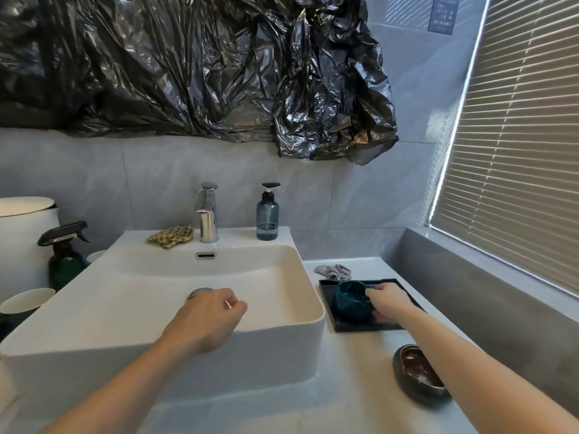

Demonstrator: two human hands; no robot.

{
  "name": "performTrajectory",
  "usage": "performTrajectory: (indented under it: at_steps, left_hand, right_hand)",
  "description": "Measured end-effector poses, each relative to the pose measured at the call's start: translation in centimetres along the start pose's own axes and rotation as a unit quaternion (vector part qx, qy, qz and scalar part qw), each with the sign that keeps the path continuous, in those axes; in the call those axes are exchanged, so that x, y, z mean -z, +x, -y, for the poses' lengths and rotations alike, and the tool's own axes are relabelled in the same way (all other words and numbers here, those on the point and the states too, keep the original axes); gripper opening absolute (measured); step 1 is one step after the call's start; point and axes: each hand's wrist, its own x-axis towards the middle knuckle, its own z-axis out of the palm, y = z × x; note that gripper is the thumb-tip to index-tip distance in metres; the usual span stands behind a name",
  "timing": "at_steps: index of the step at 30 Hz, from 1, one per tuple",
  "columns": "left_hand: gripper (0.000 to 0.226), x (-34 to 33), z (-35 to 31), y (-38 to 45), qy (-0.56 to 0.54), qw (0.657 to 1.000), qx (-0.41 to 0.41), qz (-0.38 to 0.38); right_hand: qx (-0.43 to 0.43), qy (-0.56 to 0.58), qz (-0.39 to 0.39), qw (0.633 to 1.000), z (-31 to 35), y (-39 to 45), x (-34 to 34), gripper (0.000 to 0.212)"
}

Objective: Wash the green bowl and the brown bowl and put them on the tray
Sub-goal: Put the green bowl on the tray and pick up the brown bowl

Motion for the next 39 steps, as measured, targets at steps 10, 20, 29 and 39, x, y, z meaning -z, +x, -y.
performTrajectory:
  at_steps: [10,20,29,39]
  left_hand:
    - [0.035,0.3,0.5,0.3,0.001,0.998,-0.015,0.059]
    - [0.036,0.7,0.4,-0.2,-0.002,0.998,-0.014,0.066]
    - [0.032,1.4,0.7,0.0,-0.147,0.985,0.001,0.09]
    - [0.061,5.2,-0.2,0.8,-0.342,0.925,0.091,0.136]
  right_hand:
    - [0.028,-0.081,-0.023,0.996,-7.2,-9.3,6.5,0.039]
    - [-0.023,-0.121,-0.008,0.992,-10.4,-12.0,5.1,0.024]
    - [0.109,0.056,-0.004,0.992,-0.9,-15.5,4.9,0.03]
    - [0.201,0.123,0.087,0.968,13.2,-14.3,-2.1,0.028]
